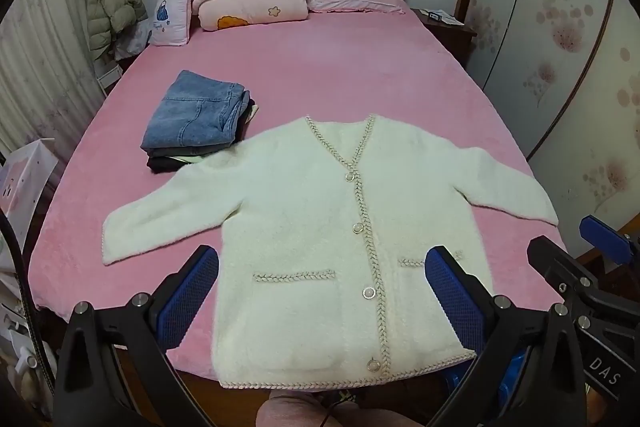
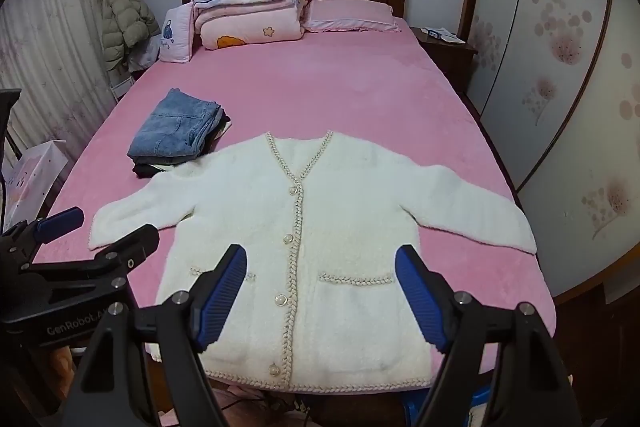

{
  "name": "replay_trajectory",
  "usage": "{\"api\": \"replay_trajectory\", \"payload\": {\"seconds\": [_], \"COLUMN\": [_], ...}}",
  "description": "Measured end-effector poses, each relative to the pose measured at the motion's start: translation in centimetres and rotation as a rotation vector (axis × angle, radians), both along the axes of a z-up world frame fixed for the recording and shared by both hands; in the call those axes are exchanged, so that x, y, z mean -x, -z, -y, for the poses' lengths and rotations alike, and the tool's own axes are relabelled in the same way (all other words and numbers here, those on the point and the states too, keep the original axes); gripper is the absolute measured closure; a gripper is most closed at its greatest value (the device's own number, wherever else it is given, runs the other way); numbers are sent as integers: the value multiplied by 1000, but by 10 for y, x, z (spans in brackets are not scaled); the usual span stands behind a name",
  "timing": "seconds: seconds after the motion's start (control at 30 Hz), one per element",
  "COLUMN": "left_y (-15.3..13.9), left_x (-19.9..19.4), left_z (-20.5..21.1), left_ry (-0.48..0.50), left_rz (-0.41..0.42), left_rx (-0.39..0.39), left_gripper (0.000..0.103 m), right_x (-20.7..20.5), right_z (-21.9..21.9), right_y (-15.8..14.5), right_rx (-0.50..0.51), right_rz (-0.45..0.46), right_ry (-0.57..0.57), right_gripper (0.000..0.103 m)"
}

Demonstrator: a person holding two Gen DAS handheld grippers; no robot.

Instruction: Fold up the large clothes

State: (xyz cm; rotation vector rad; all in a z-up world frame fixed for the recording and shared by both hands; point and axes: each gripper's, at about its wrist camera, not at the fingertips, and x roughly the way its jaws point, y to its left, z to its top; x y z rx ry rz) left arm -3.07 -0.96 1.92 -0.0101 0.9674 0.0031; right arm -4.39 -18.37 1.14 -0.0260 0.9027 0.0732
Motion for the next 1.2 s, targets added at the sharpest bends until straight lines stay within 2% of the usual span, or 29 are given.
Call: {"api": "replay_trajectory", "payload": {"seconds": [0.27,0.37,0.9,0.93,1.2], "left_y": [0,1,4,3,-1], "left_x": [6,6,-5,-7,-17], "left_z": [1,-2,-32,-34,-50], "left_ry": [14,28,54,53,44], "left_rz": [-15,-32,-62,-62,-40], "left_rx": [-9,4,41,37,50], "left_gripper": [1,1,1,1,1], "right_x": [0,9,-1,0,0], "right_z": [-10,-3,-34,-35,-52], "right_y": [5,-7,14,15,14], "right_rx": [-12,-11,35,59,67], "right_rz": [-1,-5,-85,-68,-61], "right_ry": [1,8,92,99,136], "right_gripper": [26,26,26,26,26]}}
